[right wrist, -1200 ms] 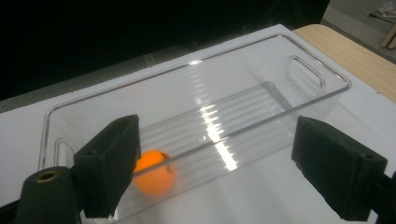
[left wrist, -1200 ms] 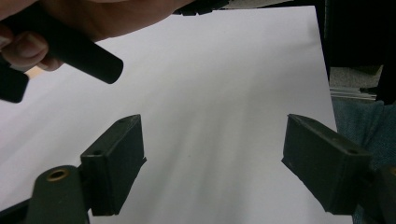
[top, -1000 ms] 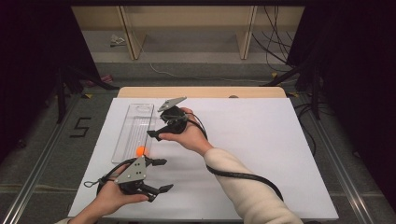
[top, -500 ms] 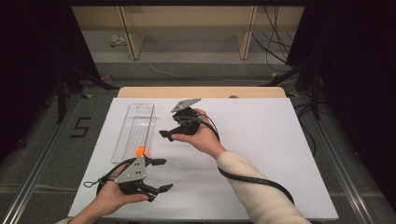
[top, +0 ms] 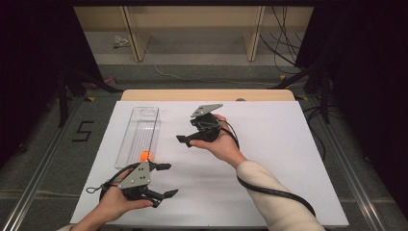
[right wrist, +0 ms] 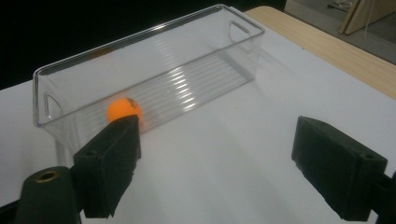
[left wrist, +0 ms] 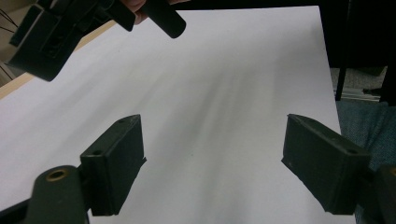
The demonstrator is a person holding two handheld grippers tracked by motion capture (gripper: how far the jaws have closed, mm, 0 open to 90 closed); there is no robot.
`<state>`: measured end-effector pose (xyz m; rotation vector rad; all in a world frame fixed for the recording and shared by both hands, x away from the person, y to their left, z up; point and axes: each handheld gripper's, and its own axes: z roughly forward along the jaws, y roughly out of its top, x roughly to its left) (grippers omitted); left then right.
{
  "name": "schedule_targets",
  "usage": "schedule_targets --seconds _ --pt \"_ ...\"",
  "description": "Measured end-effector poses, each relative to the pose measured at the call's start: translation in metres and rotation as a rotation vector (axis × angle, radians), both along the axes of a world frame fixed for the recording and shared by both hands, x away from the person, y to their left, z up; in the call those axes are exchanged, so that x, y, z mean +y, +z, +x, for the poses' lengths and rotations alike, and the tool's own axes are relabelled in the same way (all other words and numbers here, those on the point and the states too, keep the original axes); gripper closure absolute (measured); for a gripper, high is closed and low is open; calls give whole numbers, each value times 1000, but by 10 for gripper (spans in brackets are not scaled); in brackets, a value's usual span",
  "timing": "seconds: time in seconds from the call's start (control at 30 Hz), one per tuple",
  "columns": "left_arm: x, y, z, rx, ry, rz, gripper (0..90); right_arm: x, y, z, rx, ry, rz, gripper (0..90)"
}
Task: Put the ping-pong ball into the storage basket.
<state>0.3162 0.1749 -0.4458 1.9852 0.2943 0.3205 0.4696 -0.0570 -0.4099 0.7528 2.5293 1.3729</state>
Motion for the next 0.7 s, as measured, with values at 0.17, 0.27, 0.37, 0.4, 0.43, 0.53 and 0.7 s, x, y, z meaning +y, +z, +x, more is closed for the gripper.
schedule_targets --seconds 0.17,0.27,0.37,0.4,0.43,0.53,0.7 --pt "0 0 0 1 1 0 201 -13 1 -3 0 -18 12 165" --pt "0 0 0 2 3 -2 201 -20 1 -5 1 -27 17 165" --pt "0 0 0 2 3 -2 201 -27 0 -7 1 -35 20 165" --pt "0 0 0 1 2 -2 201 -29 -1 -8 2 -36 18 165" --pt "0 0 0 2 4 -2 201 -31 -1 -8 2 -40 18 165" --pt "0 0 1 1 4 -2 201 -36 -2 -10 2 -49 22 165" --pt "0 0 0 2 7 -6 201 -45 -3 -13 5 -60 21 165"
